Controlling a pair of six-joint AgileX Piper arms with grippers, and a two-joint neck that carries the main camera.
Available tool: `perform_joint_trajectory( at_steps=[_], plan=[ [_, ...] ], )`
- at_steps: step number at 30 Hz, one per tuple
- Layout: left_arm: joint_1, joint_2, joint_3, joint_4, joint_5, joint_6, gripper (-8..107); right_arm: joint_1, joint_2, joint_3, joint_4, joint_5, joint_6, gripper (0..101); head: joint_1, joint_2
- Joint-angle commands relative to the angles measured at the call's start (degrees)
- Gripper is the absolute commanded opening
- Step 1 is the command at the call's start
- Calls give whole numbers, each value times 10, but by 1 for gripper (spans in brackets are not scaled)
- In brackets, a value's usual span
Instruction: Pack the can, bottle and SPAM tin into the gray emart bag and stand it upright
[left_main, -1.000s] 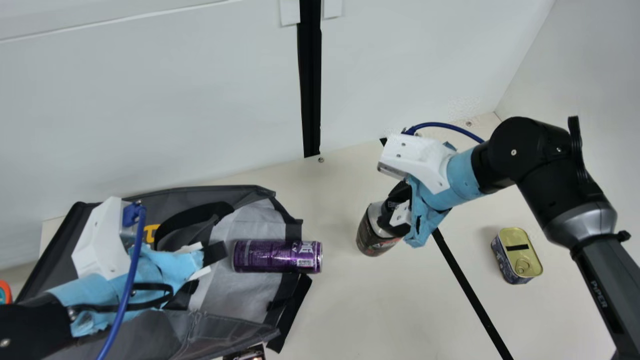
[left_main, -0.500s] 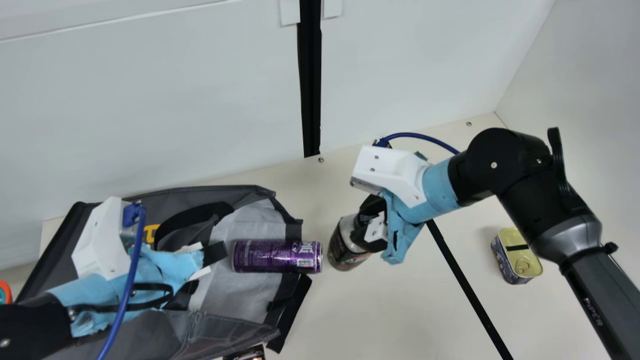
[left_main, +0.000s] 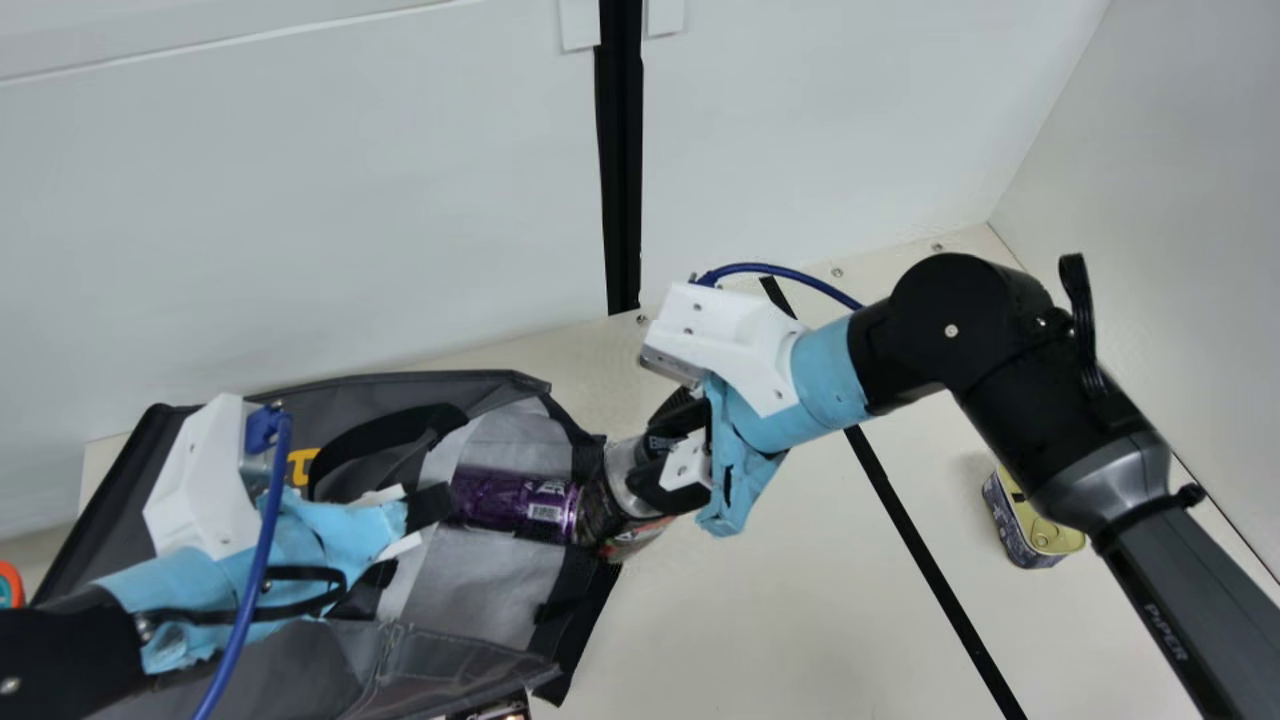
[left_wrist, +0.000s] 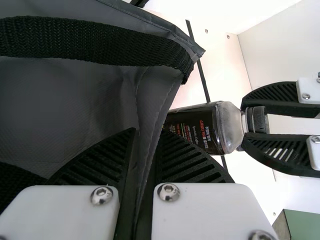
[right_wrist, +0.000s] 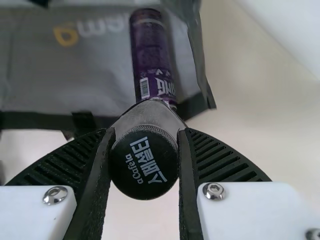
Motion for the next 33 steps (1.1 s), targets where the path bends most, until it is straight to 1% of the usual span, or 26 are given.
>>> perform_joint_trajectory(
  at_steps=[1, 6, 18, 33],
  plan=[
    [0, 0, 0, 0, 0, 0, -8, 7, 2, -9, 7, 0, 9, 0, -13, -1],
    [0, 0, 0, 0, 0, 0, -8, 24, 7, -26, 20, 0, 30, 0, -13, -1],
    [0, 0, 0, 0, 0, 0, -8, 54, 15, -55, 53, 0, 71, 0, -13, -1],
    [0, 0, 0, 0, 0, 0, -8, 67, 22, -60, 86, 0, 97, 0, -13, -1]
  ],
)
